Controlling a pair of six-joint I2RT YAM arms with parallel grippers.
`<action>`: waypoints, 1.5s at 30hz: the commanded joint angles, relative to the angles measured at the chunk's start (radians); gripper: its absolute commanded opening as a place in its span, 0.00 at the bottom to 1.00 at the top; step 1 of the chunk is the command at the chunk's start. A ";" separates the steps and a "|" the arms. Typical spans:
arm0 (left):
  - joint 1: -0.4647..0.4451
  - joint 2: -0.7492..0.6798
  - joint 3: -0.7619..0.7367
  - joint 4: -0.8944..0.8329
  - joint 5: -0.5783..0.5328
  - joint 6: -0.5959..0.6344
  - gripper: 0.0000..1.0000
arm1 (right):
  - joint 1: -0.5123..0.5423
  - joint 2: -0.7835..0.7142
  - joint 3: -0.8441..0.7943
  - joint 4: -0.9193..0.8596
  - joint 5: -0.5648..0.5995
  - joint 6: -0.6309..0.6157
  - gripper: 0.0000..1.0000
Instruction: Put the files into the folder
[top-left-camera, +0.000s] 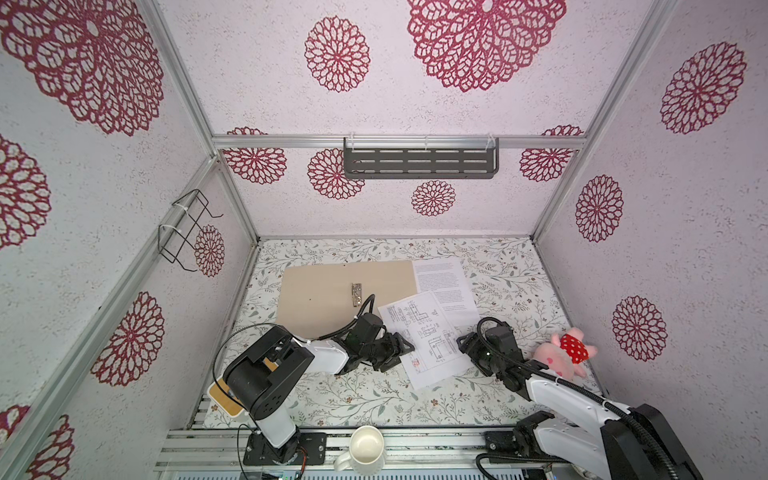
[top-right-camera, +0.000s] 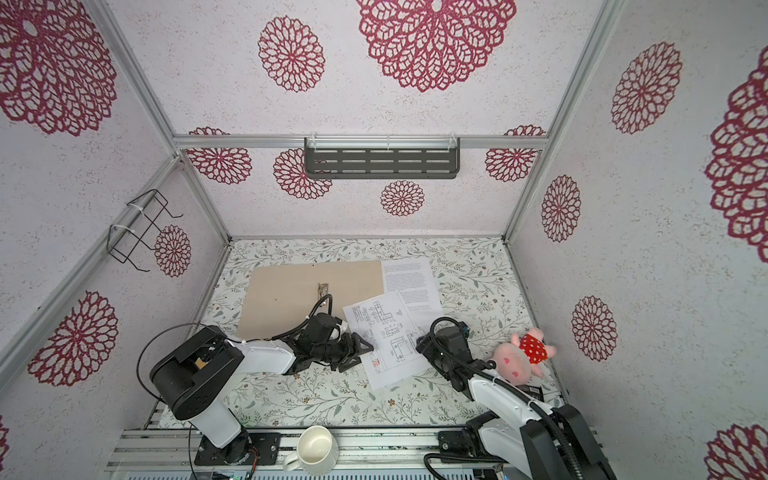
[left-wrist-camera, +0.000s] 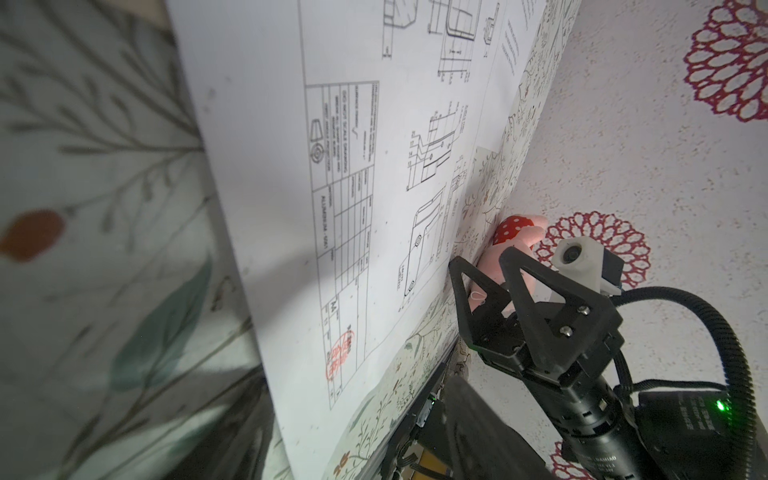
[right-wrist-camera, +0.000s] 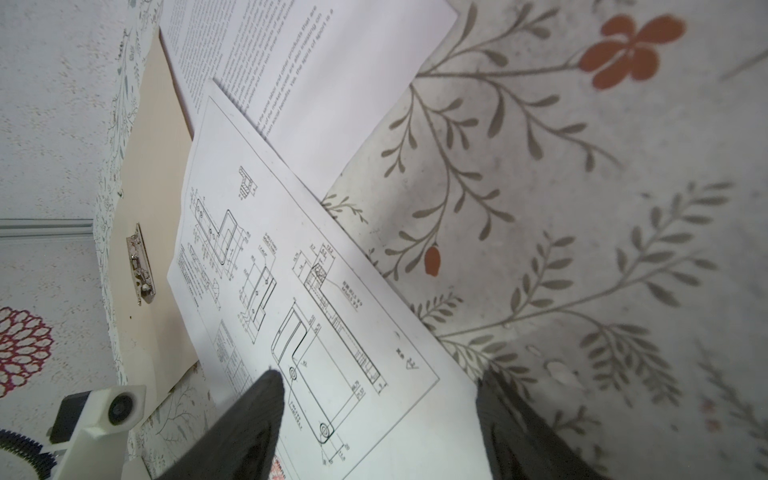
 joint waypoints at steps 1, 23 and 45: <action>-0.004 -0.011 -0.017 0.046 -0.026 -0.019 0.69 | 0.011 0.018 -0.041 -0.120 -0.024 0.029 0.77; -0.014 -0.016 -0.062 0.247 -0.040 -0.067 0.65 | 0.013 -0.007 -0.057 -0.114 -0.028 0.047 0.75; -0.015 0.029 -0.016 0.211 -0.039 -0.052 0.25 | 0.015 -0.005 -0.017 -0.135 -0.027 -0.008 0.75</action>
